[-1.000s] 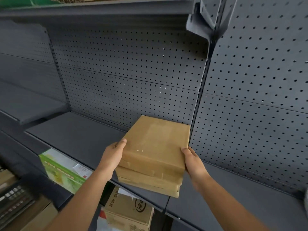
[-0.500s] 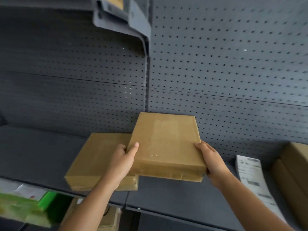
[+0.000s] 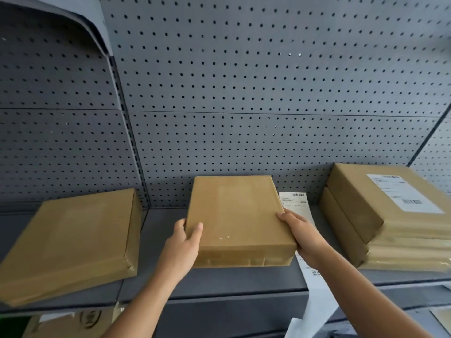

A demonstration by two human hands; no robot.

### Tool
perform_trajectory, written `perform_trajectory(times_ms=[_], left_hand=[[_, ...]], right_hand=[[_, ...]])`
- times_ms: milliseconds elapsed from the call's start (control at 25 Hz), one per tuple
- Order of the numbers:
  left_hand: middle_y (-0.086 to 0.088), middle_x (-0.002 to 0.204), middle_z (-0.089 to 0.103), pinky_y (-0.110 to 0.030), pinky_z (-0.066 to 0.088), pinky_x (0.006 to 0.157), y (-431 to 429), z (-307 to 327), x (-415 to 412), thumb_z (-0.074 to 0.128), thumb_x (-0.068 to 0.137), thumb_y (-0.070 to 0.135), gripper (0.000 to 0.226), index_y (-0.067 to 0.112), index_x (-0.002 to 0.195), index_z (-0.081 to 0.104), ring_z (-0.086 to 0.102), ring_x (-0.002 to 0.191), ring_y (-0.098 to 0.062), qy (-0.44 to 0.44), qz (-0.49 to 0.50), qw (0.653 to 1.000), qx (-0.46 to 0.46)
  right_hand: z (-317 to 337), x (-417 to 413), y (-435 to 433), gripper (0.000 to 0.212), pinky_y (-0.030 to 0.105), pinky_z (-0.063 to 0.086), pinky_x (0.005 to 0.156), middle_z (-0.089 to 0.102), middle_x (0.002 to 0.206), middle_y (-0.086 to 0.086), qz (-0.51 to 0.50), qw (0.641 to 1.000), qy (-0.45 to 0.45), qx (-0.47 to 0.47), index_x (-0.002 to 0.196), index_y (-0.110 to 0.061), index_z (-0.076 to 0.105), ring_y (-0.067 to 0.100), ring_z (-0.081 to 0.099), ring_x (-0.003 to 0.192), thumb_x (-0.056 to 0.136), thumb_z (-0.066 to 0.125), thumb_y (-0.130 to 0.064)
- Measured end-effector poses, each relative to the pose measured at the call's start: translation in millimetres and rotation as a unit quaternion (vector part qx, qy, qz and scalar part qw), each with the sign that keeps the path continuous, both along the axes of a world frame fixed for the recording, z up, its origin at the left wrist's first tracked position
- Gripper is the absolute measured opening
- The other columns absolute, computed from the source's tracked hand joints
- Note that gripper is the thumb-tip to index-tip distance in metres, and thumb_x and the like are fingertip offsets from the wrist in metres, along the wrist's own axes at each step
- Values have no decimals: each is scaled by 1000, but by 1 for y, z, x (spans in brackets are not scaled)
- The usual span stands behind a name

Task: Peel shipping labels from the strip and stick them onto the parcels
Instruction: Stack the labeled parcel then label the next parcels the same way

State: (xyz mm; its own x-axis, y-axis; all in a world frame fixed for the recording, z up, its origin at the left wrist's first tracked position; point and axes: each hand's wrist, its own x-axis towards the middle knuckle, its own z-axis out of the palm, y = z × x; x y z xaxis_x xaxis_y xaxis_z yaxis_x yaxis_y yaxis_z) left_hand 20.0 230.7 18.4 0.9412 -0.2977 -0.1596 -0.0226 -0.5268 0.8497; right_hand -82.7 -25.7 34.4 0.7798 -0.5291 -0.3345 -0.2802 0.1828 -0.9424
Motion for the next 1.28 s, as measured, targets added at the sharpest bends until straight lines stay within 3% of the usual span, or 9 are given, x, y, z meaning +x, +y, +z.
perform_trajectory(times_ms=[200,360,680,800,880,1000,1120,1280], left_hand=[[-2,135,60,-37,46,82,-1,-23,-7,37,102,58,67,20,156,28,58,103,-21,13,2,999,44],[-2,135,61,-39,50,85,4,-35,-13,39,100,60,70,19,157,26,61,108,-24,19,14,998,59],[-4,134,62,-44,52,91,4,-40,-12,41,99,61,70,20,154,31,62,114,-29,11,21,997,78],[-3,142,58,-45,54,88,1,-28,-7,42,100,58,67,22,155,28,63,115,-29,-46,10,992,114],[0,154,48,-47,52,95,-9,-15,-5,42,100,56,65,23,155,28,56,130,-28,-119,-2,983,138],[0,160,41,-47,49,102,-41,3,-7,41,102,52,63,23,156,28,51,138,-24,-218,-42,963,155],[1,158,42,-39,41,112,-87,4,-14,43,103,47,60,20,155,32,43,144,-18,-278,-134,942,131],[7,158,42,-35,40,114,-145,-1,-36,43,104,46,57,21,154,35,39,145,-13,-303,-223,921,99]], right_hand=[[-38,0,-4,20,41,56,93,78,105,6,18,1000,11,21,114,-20,69,27,72,103,100,55,-22],[-58,2,-4,26,41,52,101,77,111,1,32,999,9,31,122,-27,67,23,71,108,99,56,-23],[-61,1,-10,34,38,50,103,74,116,-6,55,998,18,-31,131,-30,62,15,69,109,98,57,-37],[-60,-8,-22,42,41,39,115,64,132,-10,26,997,15,-74,133,-31,59,10,56,126,97,53,-50],[-54,-18,-36,48,42,34,118,58,138,-13,0,994,23,-108,137,-32,56,10,50,132,94,53,-53],[-36,-37,-53,37,34,40,107,59,132,-12,-24,986,29,-163,136,-30,57,10,54,121,100,52,-38],[-30,-57,-71,35,25,42,90,62,127,-8,-59,969,45,-236,136,-23,57,7,58,108,101,54,-27],[-46,-88,-83,49,28,43,97,55,135,3,-37,921,161,-352,141,-17,51,18,56,116,96,60,-36]])
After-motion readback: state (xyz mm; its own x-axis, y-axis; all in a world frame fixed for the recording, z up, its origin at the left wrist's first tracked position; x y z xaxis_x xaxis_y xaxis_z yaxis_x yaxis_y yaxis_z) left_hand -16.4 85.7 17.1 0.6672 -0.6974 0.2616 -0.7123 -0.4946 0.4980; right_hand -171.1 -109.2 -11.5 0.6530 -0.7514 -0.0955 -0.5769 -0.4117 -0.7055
